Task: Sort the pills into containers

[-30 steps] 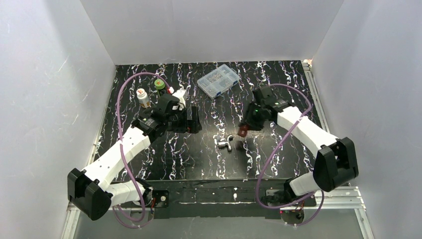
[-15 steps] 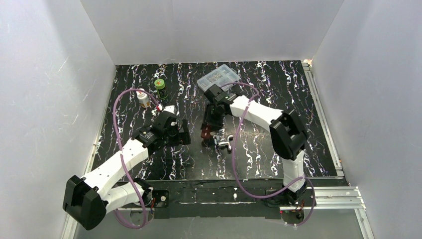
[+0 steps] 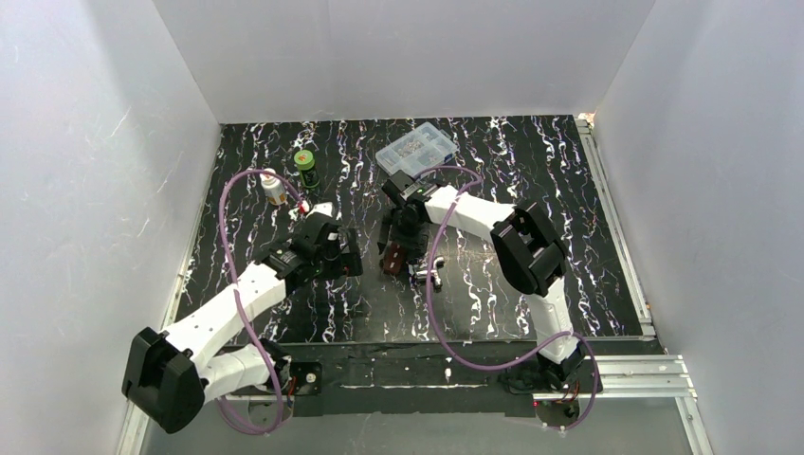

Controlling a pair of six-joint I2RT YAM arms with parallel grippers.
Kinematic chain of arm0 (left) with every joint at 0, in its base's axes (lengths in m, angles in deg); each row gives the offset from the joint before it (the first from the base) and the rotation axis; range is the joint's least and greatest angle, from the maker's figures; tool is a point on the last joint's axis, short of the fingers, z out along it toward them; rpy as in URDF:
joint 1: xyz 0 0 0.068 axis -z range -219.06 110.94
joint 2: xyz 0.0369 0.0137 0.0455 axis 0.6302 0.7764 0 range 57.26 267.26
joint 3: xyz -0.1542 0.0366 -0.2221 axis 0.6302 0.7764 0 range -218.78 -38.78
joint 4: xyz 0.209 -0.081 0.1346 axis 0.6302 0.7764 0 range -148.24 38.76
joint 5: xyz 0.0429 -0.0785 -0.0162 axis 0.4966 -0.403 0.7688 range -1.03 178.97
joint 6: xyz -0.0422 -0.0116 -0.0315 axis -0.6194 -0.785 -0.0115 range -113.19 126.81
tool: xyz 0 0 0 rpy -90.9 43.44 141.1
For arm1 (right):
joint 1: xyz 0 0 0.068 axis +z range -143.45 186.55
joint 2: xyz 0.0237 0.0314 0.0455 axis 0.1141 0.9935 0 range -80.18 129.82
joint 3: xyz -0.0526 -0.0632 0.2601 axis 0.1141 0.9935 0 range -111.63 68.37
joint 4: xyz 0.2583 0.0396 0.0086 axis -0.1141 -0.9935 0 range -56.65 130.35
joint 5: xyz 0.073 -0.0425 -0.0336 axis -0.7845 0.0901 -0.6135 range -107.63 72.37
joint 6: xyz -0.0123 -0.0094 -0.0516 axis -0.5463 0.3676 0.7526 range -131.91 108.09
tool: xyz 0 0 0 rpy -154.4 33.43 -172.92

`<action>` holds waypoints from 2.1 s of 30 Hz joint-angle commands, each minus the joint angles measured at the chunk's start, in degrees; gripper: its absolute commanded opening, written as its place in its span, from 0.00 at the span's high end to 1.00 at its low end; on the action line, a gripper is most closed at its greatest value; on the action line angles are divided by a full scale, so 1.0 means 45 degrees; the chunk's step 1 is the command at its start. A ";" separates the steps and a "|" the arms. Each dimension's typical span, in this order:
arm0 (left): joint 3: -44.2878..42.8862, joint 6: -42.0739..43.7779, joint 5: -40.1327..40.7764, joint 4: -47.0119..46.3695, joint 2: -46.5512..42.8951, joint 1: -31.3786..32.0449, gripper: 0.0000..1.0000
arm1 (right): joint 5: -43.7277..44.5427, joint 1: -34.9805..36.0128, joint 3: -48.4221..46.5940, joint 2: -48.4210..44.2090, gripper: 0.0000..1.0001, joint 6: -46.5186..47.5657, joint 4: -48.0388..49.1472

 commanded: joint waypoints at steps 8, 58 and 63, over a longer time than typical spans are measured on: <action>-0.0870 0.0688 0.0213 -0.0965 0.2009 0.0887 0.10 | -0.0305 -0.0297 0.0964 -0.1012 0.35 0.0576 0.0655; 0.1353 -0.3995 -1.3658 -0.9616 -0.0807 -0.3701 0.12 | -0.8251 -0.1711 0.5559 -0.7652 0.78 0.1617 0.9669; 0.2029 -0.6578 -1.4739 -1.3587 -0.0519 -0.3950 0.12 | -0.9006 -0.1865 0.5400 -0.7593 0.78 0.0398 1.1245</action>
